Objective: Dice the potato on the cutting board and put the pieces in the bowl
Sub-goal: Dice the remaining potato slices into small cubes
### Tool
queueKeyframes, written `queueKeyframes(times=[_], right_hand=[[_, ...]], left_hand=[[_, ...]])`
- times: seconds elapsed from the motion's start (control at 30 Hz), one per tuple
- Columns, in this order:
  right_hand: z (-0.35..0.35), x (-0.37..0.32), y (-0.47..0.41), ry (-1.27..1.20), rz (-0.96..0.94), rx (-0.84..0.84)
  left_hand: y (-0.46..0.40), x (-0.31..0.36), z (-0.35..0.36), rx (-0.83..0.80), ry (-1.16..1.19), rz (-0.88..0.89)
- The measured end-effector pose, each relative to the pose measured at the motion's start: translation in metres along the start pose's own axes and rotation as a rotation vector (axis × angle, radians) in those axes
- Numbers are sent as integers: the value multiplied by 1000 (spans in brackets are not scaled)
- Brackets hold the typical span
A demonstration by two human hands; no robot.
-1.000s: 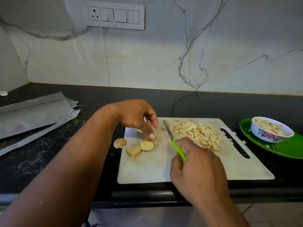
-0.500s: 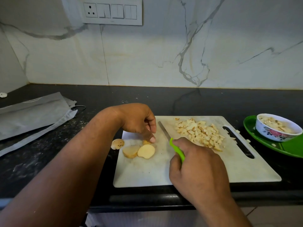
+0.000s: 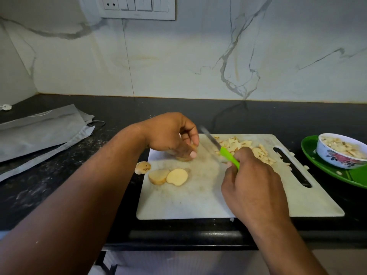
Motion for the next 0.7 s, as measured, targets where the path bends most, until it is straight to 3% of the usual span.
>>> queueKeyframes(times=[0.13,0.27,0.43,0.7], right_hand=[[2,-7,4,21,-84,-25],[5,-8,1,-10,-125,-27],[12,-8,1,-11,-126,-58],[12,-2,0,-8,-109,-24]], left_hand=[[-7,-5,9,27,171,-22],[-12,-15,6,57,-9,-50],[-9,-21,12,-54,-120,-74],[-24,-17,5,238,-229,-179]])
Point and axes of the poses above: each hand's wrist, its own y-axis away from the middle knuckle, its own z-axis out of the palm, x = y × z, the point moved 10 cm from there along -y, towards the middle knuckle, and after that the axes turned 5 degrees about -x, right-handed, at the moved point
